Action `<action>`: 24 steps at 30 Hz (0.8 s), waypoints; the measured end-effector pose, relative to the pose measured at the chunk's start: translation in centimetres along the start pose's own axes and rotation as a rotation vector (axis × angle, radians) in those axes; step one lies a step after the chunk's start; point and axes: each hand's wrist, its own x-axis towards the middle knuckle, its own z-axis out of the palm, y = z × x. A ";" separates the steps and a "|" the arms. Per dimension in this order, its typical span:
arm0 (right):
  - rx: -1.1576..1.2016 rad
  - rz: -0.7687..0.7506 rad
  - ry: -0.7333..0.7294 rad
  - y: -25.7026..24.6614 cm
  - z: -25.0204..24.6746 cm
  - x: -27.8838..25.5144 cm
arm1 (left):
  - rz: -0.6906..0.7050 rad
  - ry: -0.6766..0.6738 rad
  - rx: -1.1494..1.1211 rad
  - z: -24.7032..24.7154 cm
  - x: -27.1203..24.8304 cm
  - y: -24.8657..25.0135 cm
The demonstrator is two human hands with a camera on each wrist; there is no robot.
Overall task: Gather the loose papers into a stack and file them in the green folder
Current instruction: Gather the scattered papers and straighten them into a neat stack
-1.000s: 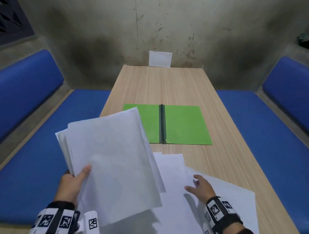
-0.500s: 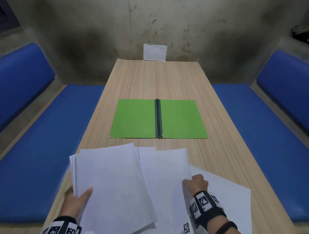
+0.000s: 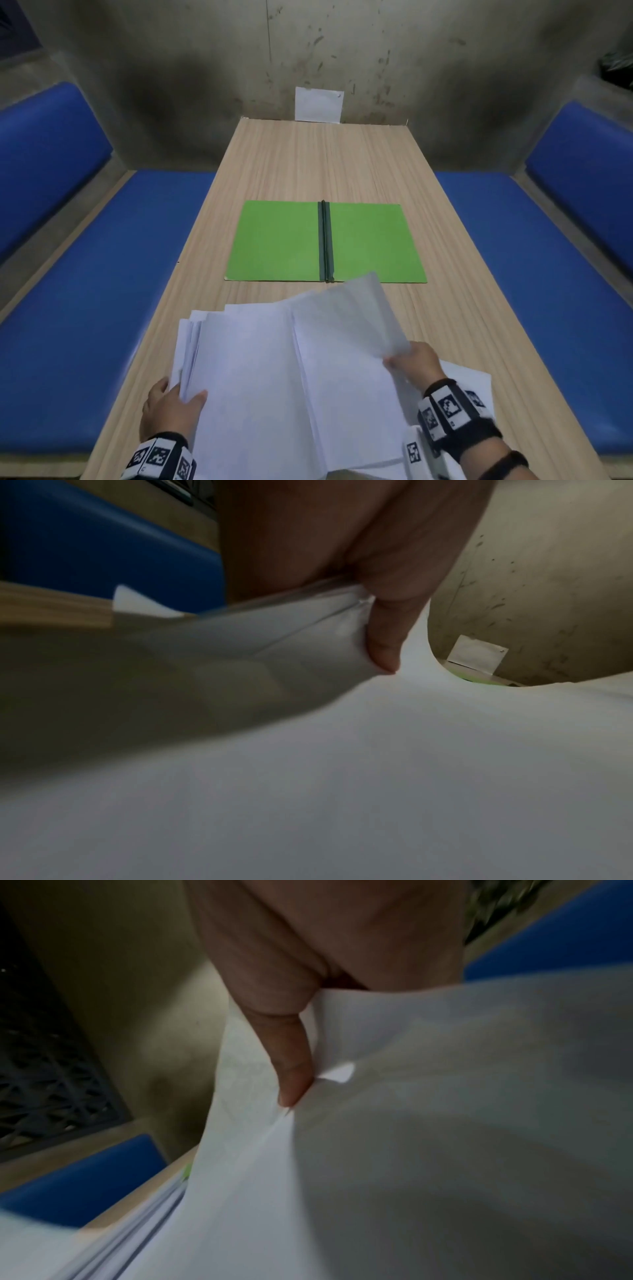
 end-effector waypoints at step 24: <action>-0.204 0.069 0.238 9.5 -9.4 -4.3 | -0.062 0.019 -0.357 -0.9 1.5 -0.5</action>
